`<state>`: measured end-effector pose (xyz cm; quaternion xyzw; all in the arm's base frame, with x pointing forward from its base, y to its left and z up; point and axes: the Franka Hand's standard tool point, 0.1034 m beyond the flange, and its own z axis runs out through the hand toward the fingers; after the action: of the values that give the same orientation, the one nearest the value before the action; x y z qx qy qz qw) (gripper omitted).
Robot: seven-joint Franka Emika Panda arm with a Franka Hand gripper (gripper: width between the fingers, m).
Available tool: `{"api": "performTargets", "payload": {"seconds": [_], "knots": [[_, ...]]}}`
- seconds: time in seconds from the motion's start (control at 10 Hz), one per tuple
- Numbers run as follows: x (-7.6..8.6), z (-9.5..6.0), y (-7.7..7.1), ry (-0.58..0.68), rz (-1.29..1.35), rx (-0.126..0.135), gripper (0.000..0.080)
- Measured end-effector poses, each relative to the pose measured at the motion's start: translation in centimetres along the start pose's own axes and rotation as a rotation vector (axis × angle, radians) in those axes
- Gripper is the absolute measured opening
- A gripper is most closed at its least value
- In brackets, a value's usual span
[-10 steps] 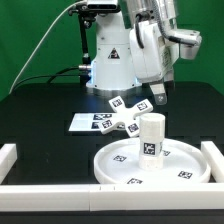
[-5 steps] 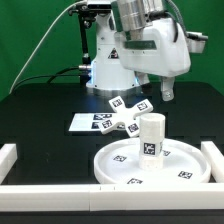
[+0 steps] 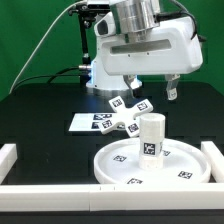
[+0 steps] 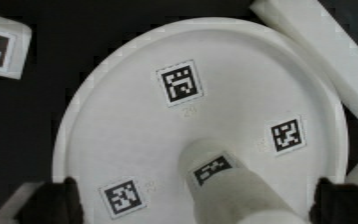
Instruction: Assemble round table
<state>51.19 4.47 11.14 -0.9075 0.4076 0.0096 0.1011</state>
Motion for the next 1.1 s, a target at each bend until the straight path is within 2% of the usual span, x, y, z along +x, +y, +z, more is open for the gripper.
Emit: {"api": "performTargets", "payload": {"seconds": [0.1,0.2,0.3,0.4,0.7,0.8,0.9,1.1], "knots": [[0.2,0.3,2.0,-0.015,-0.077,-0.004,0.0649],[0.4,0.1,3.8,-0.046,-0.128,-0.027,0.0649],[0.7,-0.2,4.8,-0.06,-0.176,-0.06,0.0649],[0.7,0.0,5.1,-0.052,-0.196,-0.075,0.0649],[0.7,0.0,5.1,-0.053,-0.195,-0.075,0.0649],[0.7,0.3,5.6,-0.059,-0.252,-0.089,0.0649],[0.8,1.1,6.7,-0.078,-0.327,-0.121,0.0649],[0.9,1.6,9.0,-0.108,-0.51,-0.139,0.0649]]}}
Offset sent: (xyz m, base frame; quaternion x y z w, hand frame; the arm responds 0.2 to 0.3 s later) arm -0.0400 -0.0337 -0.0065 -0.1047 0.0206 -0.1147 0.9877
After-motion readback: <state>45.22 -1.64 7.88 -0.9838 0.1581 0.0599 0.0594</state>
